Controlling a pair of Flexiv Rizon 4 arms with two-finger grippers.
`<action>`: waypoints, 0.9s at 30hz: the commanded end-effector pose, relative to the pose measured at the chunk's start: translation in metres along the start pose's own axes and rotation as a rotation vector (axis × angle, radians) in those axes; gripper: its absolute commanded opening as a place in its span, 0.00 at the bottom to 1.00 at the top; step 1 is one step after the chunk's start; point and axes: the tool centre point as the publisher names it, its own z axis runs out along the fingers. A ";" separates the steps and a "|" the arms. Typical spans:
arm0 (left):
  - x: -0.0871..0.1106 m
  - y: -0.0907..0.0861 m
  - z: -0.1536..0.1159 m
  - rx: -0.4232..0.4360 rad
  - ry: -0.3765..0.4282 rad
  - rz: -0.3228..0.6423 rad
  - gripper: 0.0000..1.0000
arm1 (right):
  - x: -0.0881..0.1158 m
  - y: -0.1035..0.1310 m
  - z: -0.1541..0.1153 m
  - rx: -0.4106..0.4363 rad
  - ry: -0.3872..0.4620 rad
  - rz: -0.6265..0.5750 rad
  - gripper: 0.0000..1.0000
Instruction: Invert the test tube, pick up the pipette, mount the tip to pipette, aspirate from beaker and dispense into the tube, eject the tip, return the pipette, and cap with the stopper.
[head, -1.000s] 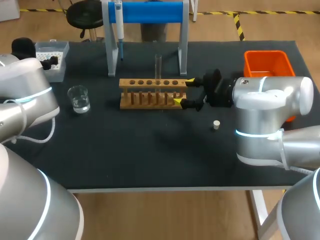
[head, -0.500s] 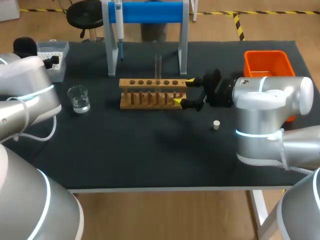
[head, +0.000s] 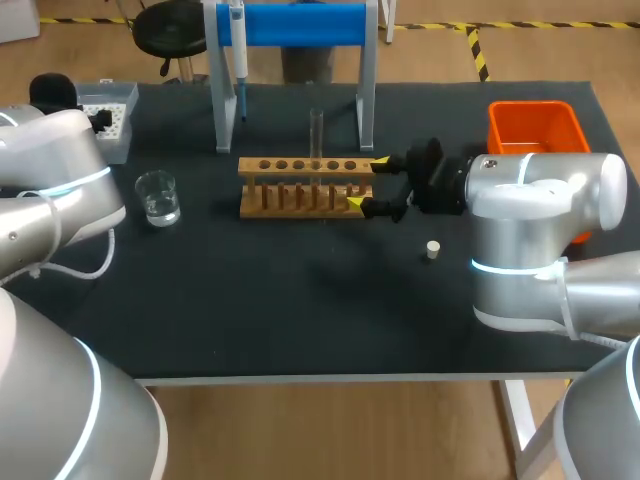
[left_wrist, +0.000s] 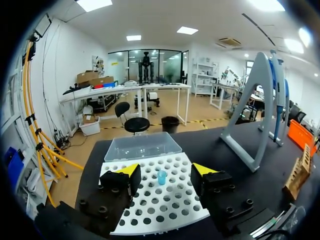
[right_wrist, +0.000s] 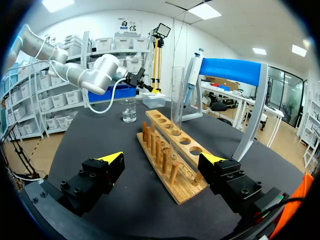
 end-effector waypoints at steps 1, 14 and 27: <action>0.000 0.000 0.004 -0.002 -0.004 -0.001 0.62 | 0.000 -0.001 0.000 -0.003 -0.001 0.000 1.00; -0.001 0.000 0.007 -0.005 -0.016 -0.003 0.62 | 0.000 -0.001 0.000 -0.003 -0.001 0.000 1.00; -0.002 0.002 0.011 -0.013 -0.015 -0.008 0.49 | 0.000 -0.001 0.000 -0.003 -0.001 0.000 1.00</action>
